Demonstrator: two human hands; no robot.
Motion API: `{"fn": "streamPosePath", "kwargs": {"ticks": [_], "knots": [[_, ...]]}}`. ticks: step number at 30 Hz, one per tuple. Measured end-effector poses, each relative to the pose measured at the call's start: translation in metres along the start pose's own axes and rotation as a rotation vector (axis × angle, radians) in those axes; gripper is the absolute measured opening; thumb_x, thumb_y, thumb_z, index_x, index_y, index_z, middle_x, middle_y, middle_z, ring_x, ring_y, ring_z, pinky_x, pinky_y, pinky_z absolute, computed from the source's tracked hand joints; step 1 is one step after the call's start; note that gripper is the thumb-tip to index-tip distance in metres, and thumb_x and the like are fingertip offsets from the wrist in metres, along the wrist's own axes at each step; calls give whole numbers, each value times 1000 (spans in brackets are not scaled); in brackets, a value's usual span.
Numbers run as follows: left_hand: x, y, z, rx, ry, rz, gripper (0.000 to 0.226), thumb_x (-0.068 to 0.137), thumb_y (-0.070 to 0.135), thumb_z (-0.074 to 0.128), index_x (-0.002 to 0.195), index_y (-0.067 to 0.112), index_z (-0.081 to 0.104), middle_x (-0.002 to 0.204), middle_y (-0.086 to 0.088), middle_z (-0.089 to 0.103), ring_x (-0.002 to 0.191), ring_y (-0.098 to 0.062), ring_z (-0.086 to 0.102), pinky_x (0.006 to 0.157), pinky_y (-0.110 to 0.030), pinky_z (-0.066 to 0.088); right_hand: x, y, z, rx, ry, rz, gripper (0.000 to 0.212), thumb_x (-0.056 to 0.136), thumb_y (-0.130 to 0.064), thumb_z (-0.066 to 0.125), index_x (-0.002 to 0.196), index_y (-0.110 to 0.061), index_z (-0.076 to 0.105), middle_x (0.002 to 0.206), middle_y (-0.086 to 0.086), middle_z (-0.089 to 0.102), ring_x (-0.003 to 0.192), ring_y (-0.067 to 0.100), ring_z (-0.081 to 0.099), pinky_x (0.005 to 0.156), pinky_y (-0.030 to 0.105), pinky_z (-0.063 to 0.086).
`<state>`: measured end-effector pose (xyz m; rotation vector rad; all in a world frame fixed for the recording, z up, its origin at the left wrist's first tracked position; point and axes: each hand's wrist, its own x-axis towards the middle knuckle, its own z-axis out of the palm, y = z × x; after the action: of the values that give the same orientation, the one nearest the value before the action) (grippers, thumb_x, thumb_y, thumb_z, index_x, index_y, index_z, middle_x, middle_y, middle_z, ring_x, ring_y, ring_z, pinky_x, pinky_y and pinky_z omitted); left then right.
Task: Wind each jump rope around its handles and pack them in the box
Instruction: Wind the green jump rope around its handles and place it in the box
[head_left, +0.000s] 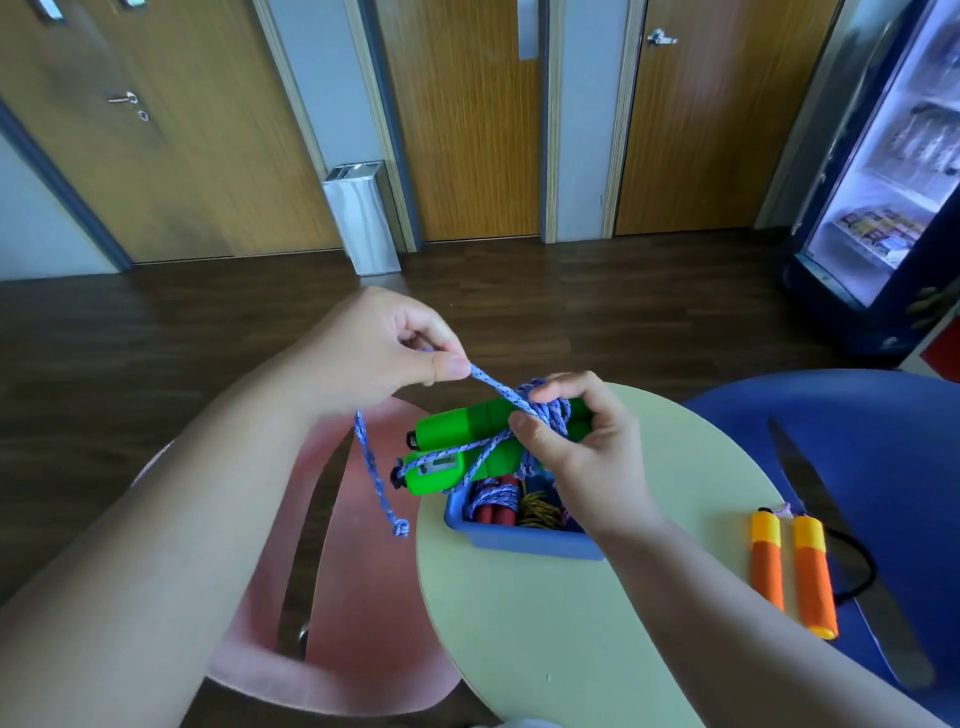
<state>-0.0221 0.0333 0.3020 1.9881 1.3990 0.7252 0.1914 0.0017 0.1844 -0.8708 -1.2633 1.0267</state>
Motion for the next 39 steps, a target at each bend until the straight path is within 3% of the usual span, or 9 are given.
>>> {"fn": "streamPosePath", "kwargs": {"ticks": [7,9,12,16,18,20,26,32,39], "knots": [[19,-50,21,-131,-10,-59,9,88,14,78,92,22,80,82,5,80,76,-5,72,71,-22,57,-1,-17,9,287,40,100,25,90,8,70,87,-16,63,77,-3,67,69,17,62,65,32,54],[8,-69,42,-190,-54,-133,23,94,-1,69,101,18,80,92,0,81,82,-11,75,71,-31,63,6,-20,10,314,120,90,23,91,3,71,88,-19,64,80,0,65,73,21,61,67,34,54],[-21,-62,83,-297,-147,-206,33,106,4,52,95,23,77,70,-9,69,44,-7,49,43,-20,39,19,-18,10,233,285,70,16,91,-2,73,92,-16,64,76,-8,64,69,15,58,62,29,49],[-51,-29,111,-240,-209,-196,33,109,24,49,81,29,65,65,-8,64,44,-5,39,48,-21,32,35,0,4,73,416,12,12,90,-12,76,95,-18,67,88,-8,70,79,15,66,74,38,57],[-57,-15,103,-201,-139,-145,30,109,24,50,84,20,68,63,-3,65,48,-4,43,54,-15,37,34,10,-2,-119,389,-62,14,89,-18,79,95,-23,67,103,5,69,98,24,67,92,48,54],[-57,-3,89,-226,-48,-92,28,108,21,52,92,4,68,61,0,64,50,1,47,58,-10,38,30,16,-5,-255,327,-151,21,87,-14,82,94,-26,66,105,6,64,106,20,63,98,43,50],[-45,15,60,-246,31,-49,27,108,23,52,92,13,70,61,-1,65,46,-12,42,51,-23,37,7,18,5,-279,70,-252,16,88,-28,78,94,-16,70,108,11,58,114,14,59,99,27,45],[-46,14,53,-325,77,-110,30,106,23,55,87,2,67,55,-3,55,41,-10,36,45,-22,33,-8,10,20,-224,-39,-193,42,69,-45,88,96,-20,69,109,7,59,113,10,58,96,18,42],[-55,-4,19,-150,93,-53,25,101,22,65,79,25,74,60,2,59,48,-11,44,53,-27,37,-9,12,23,-230,-23,-194,31,71,-7,86,91,-22,67,104,4,61,105,7,61,91,14,44]]}}
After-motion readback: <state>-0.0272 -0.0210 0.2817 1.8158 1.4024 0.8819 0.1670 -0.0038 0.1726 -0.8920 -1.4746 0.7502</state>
